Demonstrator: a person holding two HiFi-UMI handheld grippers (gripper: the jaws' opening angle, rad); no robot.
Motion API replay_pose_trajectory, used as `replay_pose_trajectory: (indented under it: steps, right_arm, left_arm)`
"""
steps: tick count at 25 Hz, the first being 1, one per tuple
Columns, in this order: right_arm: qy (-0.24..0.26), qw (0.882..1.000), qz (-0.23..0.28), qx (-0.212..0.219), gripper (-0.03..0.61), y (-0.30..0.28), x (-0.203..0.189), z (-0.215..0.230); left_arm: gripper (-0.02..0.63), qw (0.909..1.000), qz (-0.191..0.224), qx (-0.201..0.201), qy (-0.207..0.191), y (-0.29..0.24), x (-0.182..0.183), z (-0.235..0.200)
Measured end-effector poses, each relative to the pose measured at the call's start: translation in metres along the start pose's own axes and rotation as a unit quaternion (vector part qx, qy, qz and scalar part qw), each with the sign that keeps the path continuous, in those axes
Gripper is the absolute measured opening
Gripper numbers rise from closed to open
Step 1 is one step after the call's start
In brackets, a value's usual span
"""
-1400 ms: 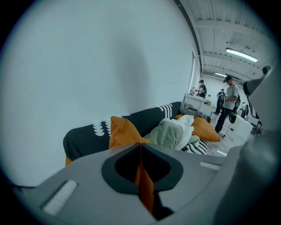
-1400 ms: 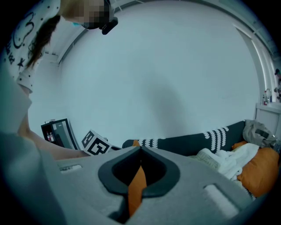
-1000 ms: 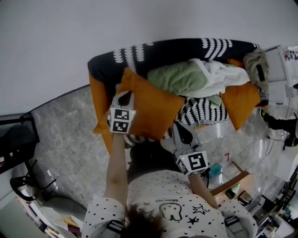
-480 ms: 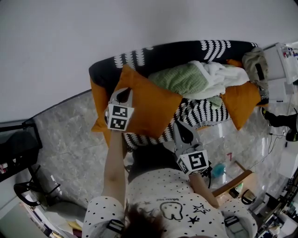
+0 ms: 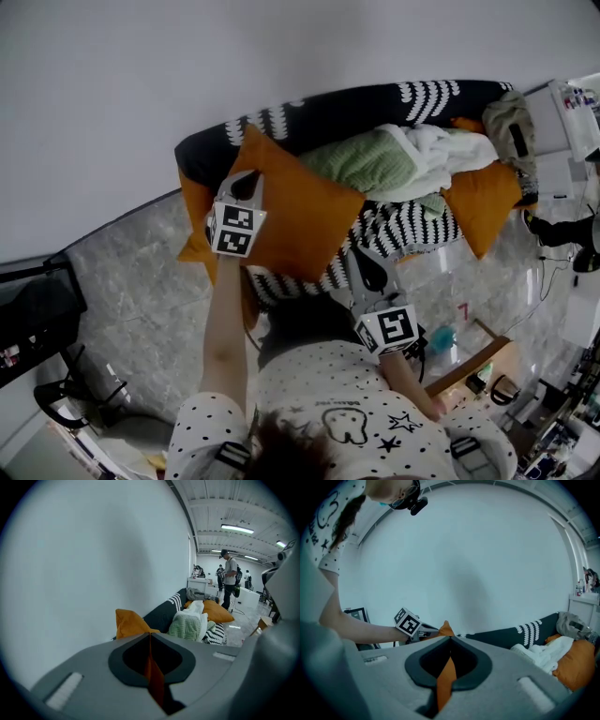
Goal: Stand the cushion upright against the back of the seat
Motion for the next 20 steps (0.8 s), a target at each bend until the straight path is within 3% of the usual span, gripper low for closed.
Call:
replay_pose_trajectory:
  steps: [9, 20]
  right_arm:
    - [-0.002, 1.000, -0.012, -0.015, -0.003, -0.012, -0.004, 0.000]
    - [-0.002, 0.999, -0.033, -0.032, -0.003, -0.019, -0.009, 0.005]
  left_arm:
    - [0.009, 0.9999, -0.004, -0.011, -0.012, -0.033, -0.003, -0.026]
    - [0.009, 0.9997, -0.025, 0.006, 0.002, -0.063, -0.031, -0.050]
Point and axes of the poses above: the fingertips, and each gripper's own axes: y backward along the fingers, z to its right, x out of its top, the point moved 9 cm from there along y, backward along the fingers, and after that the axes turned 9 degrees about z, right-handed, at the moved point
